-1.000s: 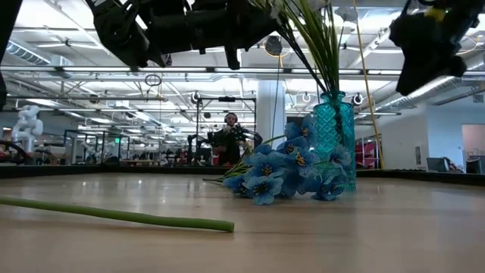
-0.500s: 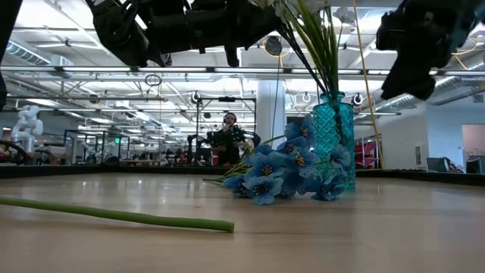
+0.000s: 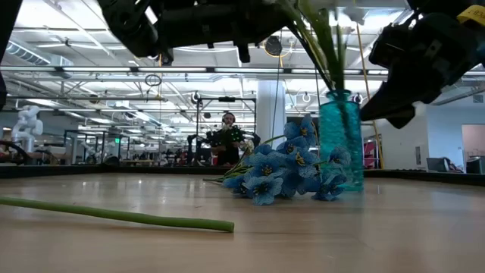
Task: Sort flowers into vase by color
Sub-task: Put the white flowers into the blue flower vase
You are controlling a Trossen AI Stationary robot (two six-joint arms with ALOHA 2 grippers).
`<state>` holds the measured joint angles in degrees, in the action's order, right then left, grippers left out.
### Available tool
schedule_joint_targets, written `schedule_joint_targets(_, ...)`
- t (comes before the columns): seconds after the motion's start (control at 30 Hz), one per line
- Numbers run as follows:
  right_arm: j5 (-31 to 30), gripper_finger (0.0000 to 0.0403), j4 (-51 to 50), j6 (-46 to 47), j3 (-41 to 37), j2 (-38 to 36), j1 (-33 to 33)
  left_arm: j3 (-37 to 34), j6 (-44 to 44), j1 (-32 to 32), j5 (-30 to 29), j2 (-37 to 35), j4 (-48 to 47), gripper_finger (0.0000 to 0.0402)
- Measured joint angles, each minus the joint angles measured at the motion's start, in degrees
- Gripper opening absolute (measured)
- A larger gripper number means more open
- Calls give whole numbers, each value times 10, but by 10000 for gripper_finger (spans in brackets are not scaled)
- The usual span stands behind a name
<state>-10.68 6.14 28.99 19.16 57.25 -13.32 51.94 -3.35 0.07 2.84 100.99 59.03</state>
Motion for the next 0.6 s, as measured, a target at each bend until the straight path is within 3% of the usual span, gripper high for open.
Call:
schedule_joint_targets(0.17,-13,40,51,8,0,66,0,44,24,-1,16,0,-89,11)
schedule_joint_targets(0.6,-41,31,151,-20,0,124,2,63,22,-1,29,0,-160,11)
